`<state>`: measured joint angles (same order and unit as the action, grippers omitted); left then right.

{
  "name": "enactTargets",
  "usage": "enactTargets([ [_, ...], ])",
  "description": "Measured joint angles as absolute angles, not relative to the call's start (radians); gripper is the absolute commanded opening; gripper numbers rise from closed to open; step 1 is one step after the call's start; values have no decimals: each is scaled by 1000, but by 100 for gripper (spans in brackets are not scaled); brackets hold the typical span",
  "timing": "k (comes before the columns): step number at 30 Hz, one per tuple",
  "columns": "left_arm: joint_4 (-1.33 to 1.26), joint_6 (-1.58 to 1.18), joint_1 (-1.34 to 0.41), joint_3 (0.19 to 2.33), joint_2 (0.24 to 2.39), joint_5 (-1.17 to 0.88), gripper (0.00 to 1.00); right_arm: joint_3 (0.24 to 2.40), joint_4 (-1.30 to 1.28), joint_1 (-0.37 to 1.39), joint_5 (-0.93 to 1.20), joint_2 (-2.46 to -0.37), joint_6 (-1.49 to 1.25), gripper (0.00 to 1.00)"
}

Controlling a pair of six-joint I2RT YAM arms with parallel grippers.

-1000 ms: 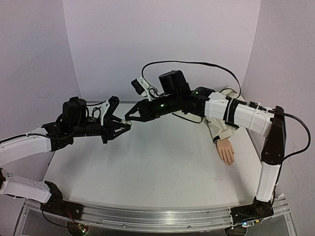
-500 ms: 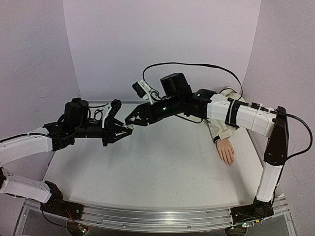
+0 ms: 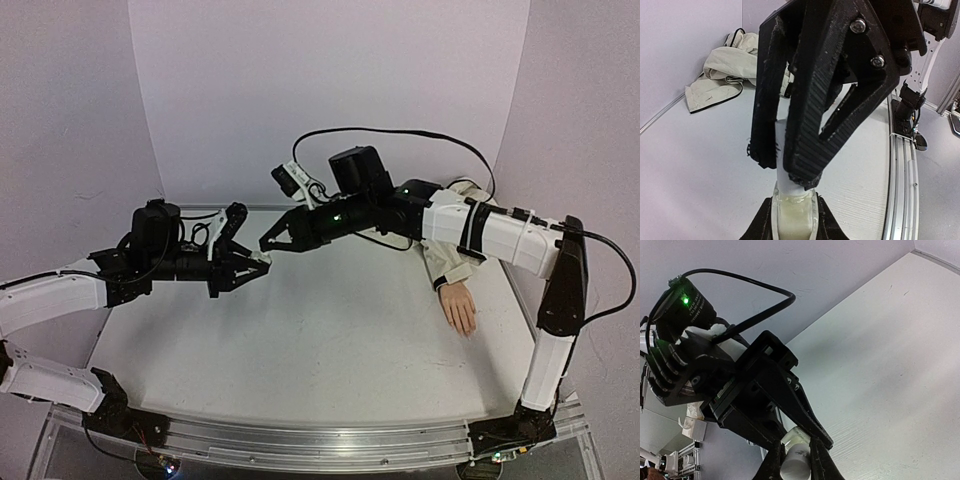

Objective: Paint the nails

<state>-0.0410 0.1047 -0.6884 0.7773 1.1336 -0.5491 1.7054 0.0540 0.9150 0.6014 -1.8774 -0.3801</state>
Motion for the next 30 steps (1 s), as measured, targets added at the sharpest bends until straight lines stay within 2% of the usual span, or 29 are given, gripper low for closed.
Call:
enactTargets([
  [5, -41, 105, -688, 777, 1134, -550, 0, 1705, 53, 914, 609, -1877, -375, 0],
  [30, -25, 105, -694, 779, 1146, -549, 0, 1611, 81, 909, 496, -1763, -340, 0],
])
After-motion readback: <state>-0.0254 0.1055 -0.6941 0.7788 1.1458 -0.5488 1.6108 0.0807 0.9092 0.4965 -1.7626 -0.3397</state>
